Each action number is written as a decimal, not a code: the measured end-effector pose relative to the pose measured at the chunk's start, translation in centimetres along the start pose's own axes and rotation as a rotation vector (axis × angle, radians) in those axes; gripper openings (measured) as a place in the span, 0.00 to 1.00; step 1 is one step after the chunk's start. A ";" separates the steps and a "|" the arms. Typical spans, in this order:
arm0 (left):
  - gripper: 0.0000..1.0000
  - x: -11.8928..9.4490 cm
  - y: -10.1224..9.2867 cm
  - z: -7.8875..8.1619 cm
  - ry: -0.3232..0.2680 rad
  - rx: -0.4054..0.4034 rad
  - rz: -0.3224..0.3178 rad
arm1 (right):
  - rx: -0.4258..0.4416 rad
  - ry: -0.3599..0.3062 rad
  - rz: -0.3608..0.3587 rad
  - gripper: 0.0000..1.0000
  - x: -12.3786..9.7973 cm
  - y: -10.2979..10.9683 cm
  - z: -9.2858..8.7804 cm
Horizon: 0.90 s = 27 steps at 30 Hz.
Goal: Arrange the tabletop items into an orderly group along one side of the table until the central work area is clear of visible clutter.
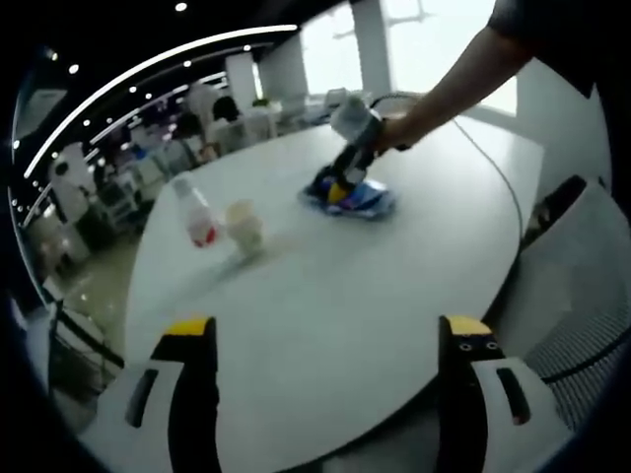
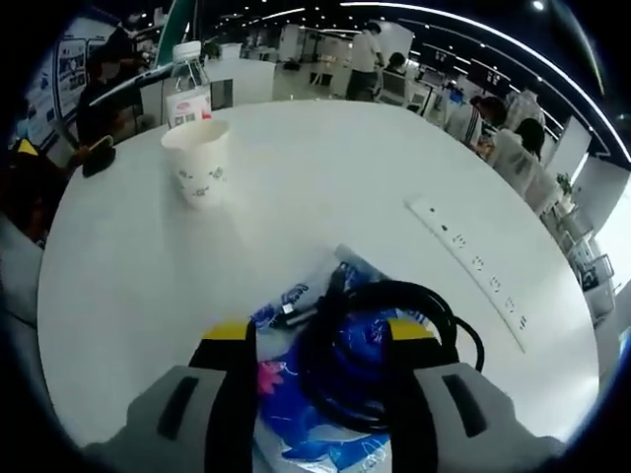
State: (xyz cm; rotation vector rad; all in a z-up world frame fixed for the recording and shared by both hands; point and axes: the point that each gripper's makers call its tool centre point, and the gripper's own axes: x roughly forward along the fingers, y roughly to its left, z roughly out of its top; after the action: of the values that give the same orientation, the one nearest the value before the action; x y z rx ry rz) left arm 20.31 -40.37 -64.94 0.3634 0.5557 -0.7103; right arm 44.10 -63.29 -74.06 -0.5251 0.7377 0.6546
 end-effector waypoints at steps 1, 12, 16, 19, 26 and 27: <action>0.89 0.0 0.0 0.0 0.001 0.000 0.000 | 0.001 0.003 0.002 0.45 0.1 0.1 0.0; 0.87 -0.2 0.1 -0.3 0.013 0.002 0.008 | 0.049 0.034 -0.005 0.31 0.8 0.6 -1.2; 0.85 -0.2 0.3 -0.4 0.015 0.002 0.014 | 0.057 0.027 -0.029 0.25 0.8 0.3 -1.1; 0.84 -0.3 0.4 -0.4 0.016 0.001 0.019 | 0.040 0.003 -0.034 0.21 1.0 0.3 -1.0; 0.83 -0.3 0.6 -0.4 0.015 -0.003 0.024 | 0.128 -0.022 -0.047 0.09 0.9 0.0 -0.7; 0.83 -0.3 0.6 -0.4 0.015 -0.003 0.024 | 0.130 -0.022 -0.047 0.08 0.9 0.0 -0.7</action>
State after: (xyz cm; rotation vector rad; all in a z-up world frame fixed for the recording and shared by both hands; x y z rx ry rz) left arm 20.38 -39.61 -65.03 0.3725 0.5656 -0.6839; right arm 44.30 -63.40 -75.19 -0.4139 0.7394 0.5640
